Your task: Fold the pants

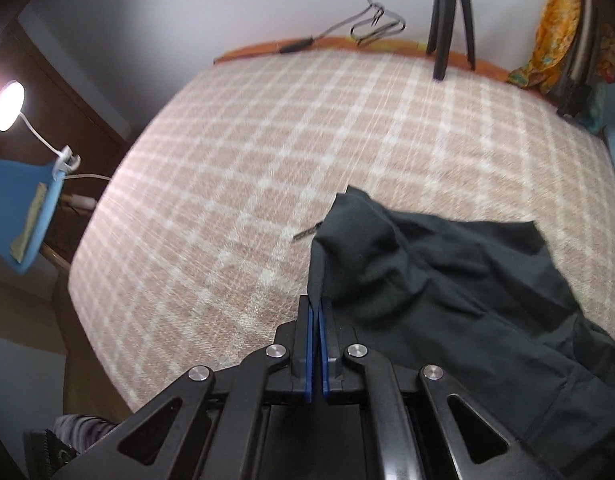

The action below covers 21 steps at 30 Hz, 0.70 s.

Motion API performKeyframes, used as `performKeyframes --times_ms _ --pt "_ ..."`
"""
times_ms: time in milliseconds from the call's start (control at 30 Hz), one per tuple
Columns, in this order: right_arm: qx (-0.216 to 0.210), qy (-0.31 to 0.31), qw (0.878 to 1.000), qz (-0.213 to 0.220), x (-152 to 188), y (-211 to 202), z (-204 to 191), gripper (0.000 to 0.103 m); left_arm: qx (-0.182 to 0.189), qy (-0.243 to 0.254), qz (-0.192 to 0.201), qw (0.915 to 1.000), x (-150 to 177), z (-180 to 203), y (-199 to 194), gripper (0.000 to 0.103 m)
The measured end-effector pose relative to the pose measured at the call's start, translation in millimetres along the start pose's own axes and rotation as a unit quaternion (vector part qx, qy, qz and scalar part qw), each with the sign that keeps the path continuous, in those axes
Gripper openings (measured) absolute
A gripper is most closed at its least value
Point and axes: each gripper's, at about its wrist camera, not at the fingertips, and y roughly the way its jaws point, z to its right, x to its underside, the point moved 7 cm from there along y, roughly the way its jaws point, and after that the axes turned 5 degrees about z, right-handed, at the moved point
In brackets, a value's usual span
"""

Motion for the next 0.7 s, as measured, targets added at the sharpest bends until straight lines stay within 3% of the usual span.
performKeyframes --times_ms 200,533,700 --pt "-0.024 0.023 0.999 0.037 -8.6 -39.2 15.4 0.000 0.032 0.014 0.026 0.9991 -30.4 34.5 -10.9 0.004" --pt "-0.051 0.046 0.994 0.081 -0.9 -91.2 50.4 0.000 0.092 0.027 0.024 0.9951 -47.2 86.2 0.9 0.004" --pt "-0.052 0.061 0.992 0.097 5.9 -110.7 78.8 0.000 0.102 0.040 0.017 0.9938 -51.3 102.9 21.6 0.004"
